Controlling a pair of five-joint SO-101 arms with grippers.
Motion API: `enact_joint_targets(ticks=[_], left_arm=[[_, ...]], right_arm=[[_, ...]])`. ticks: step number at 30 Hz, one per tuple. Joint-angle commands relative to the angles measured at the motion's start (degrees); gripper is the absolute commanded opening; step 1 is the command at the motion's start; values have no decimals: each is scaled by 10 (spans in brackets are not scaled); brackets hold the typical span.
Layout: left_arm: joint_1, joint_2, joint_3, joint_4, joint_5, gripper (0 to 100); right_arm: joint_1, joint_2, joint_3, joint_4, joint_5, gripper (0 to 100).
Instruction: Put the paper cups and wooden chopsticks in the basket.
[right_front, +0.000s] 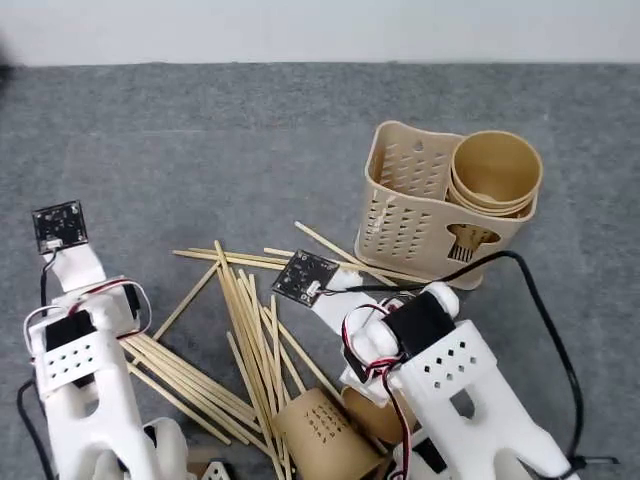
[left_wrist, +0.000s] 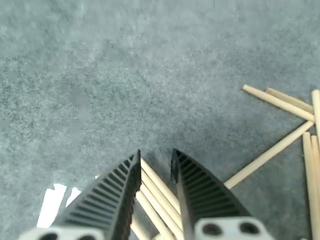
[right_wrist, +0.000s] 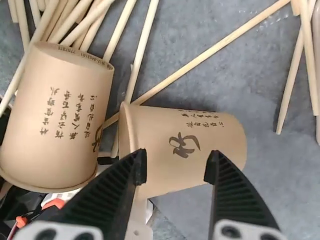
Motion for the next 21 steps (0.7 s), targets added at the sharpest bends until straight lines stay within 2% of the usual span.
enact_joint_targets(ticks=[1,8,13,17,21], left_arm=[[1,-18,-5,-18,-7,95],[1,-18,-4,-18,-7,95],[2,-18,-4,-18,-7,95],[2,-18,-4,-18,-7,95],[2,-18,-4,-18,-7,95]], right_arm=[[4,-20,-3,23,9,210],[3,-18,3,24,9,210],[-40,-17,14,23,47,210],[-76,-16,17,22,47,210],[-80,14,17,22,47,210]])
